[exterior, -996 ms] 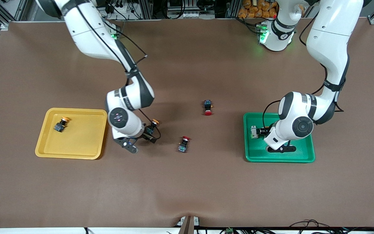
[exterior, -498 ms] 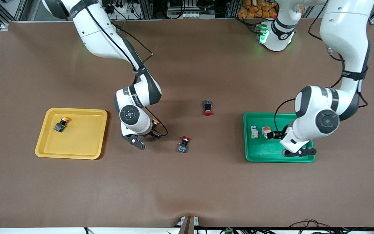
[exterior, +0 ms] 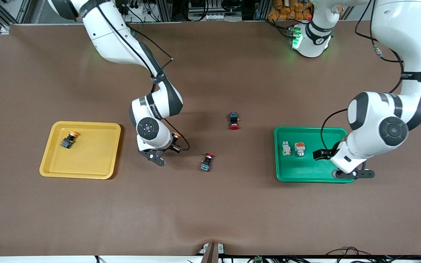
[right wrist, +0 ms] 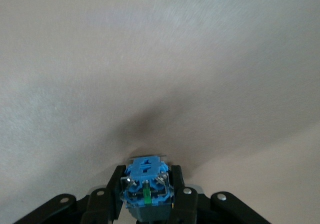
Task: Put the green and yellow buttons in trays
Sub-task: 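Lower the green button into the green tray while the right gripper grasps another blue button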
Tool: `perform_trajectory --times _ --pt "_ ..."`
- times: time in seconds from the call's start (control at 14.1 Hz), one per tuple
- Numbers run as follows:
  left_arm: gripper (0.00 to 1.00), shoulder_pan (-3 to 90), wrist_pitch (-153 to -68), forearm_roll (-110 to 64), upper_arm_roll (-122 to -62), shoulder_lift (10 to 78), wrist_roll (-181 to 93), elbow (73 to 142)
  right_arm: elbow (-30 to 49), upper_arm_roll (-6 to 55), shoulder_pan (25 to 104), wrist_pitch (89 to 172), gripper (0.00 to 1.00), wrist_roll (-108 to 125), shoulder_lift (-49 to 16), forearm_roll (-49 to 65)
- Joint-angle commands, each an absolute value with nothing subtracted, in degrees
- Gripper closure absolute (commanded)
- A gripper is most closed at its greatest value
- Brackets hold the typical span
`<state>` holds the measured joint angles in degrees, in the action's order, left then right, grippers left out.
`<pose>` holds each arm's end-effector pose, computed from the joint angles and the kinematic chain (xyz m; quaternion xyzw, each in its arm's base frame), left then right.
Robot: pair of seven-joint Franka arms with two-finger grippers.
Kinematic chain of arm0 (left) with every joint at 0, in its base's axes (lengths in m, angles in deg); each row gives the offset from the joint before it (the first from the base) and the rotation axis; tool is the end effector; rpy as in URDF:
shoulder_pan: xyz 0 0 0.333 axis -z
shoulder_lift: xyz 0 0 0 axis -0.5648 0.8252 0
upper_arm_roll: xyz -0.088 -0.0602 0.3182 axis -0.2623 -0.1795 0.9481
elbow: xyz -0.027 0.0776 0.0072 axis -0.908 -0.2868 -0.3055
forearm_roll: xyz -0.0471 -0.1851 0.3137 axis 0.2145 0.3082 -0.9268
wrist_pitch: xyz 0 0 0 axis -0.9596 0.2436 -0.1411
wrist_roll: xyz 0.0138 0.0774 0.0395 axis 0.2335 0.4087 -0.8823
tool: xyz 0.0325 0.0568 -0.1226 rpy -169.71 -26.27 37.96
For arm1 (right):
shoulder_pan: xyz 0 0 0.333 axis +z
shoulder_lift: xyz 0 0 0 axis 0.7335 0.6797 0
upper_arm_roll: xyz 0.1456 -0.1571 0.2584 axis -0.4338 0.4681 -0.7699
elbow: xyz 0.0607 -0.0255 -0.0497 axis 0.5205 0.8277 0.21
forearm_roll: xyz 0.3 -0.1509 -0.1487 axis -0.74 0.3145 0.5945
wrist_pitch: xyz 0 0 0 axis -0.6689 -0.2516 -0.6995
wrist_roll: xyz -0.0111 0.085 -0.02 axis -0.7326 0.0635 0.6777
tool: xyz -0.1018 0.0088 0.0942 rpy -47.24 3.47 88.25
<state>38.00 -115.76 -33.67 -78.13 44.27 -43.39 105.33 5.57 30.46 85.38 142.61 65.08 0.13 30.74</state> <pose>0.6455 -0.0816 0.3333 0.9998 -0.0176 -0.0083 0.0053 0.5775 0.3247 0.2025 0.9587 -0.2773 -0.0627 0.0092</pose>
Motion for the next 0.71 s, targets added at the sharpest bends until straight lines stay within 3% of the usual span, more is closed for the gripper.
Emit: perform_trajectory --times 0.0,0.64 --pt "0.00 38.34 -113.49 -34.93 -78.63 43.58 -40.94 105.78 6.58 30.46 79.55 136.51 1.00 56.80 -5.89 30.46" --pt "0.00 38.08 -110.68 -34.67 -78.80 40.16 -45.32 105.26 6.32 30.46 56.69 128.32 1.00 12.59 -7.05 30.46"
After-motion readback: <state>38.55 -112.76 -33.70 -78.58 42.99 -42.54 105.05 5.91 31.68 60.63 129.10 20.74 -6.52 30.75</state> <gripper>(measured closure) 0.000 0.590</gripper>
